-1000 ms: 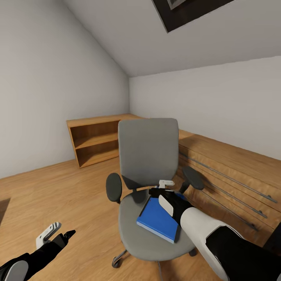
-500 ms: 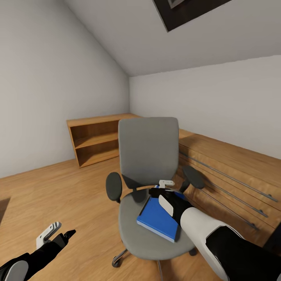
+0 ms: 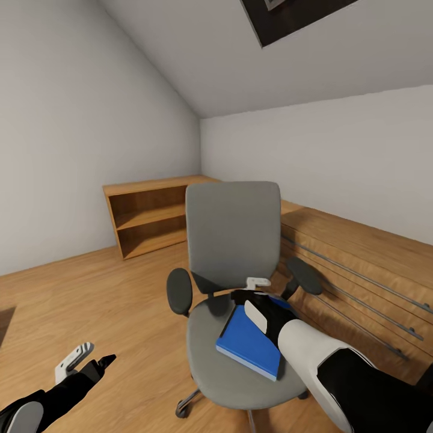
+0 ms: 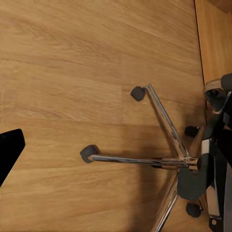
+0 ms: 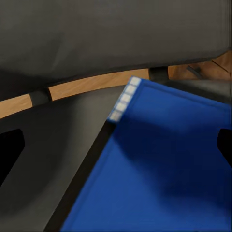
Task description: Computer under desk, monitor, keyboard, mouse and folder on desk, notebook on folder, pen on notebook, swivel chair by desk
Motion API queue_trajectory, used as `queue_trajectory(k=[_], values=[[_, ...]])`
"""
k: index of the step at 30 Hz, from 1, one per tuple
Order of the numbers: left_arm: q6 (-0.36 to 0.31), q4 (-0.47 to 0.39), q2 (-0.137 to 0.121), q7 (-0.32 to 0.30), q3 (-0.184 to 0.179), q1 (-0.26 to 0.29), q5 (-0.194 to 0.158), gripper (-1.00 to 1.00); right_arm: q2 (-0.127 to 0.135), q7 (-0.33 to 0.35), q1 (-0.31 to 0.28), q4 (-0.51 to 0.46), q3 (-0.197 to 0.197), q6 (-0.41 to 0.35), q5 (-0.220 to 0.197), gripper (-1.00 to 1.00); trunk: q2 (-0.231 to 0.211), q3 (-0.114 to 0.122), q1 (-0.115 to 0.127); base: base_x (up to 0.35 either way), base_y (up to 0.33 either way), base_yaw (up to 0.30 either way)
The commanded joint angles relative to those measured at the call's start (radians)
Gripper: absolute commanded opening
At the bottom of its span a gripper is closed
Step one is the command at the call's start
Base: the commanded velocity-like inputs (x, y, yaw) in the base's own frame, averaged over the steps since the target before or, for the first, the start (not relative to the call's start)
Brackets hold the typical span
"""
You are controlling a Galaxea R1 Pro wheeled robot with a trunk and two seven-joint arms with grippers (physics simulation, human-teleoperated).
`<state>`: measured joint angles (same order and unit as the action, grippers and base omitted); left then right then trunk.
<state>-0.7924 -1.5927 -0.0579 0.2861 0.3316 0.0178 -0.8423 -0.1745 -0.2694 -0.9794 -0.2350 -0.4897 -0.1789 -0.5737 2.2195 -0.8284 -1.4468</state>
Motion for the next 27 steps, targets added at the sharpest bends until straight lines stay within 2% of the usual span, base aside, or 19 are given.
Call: queue_trajectory(k=[1,3,23,27], values=[[-0.004,-0.001,0.000,0.009,0.001,0.001,-0.011,1.00,0.000,-0.011,-0.001,-0.001,-0.006,-0.005,-0.004,1.00,0.000,-0.001,0.000,0.002,0.002,0.000],[-0.004,-0.001,0.000,0.010,0.001,0.001,-0.011,1.00,0.000,-0.022,-0.001,-0.001,-0.007,-0.005,-0.004,1.00,0.000,-0.001,0.000,0.001,0.001,0.000],[-0.004,-0.001,0.001,0.011,0.000,0.001,-0.011,1.00,0.000,-0.031,-0.001,-0.001,-0.009,-0.005,-0.005,1.00,0.140,-0.064,-0.076,0.000,0.000,0.000],[-0.004,-0.001,0.001,0.010,0.000,0.001,-0.011,1.00,0.000,-0.031,-0.001,-0.001,-0.010,-0.005,-0.005,1.00,0.140,-0.064,-0.076,0.000,0.000,0.000]])
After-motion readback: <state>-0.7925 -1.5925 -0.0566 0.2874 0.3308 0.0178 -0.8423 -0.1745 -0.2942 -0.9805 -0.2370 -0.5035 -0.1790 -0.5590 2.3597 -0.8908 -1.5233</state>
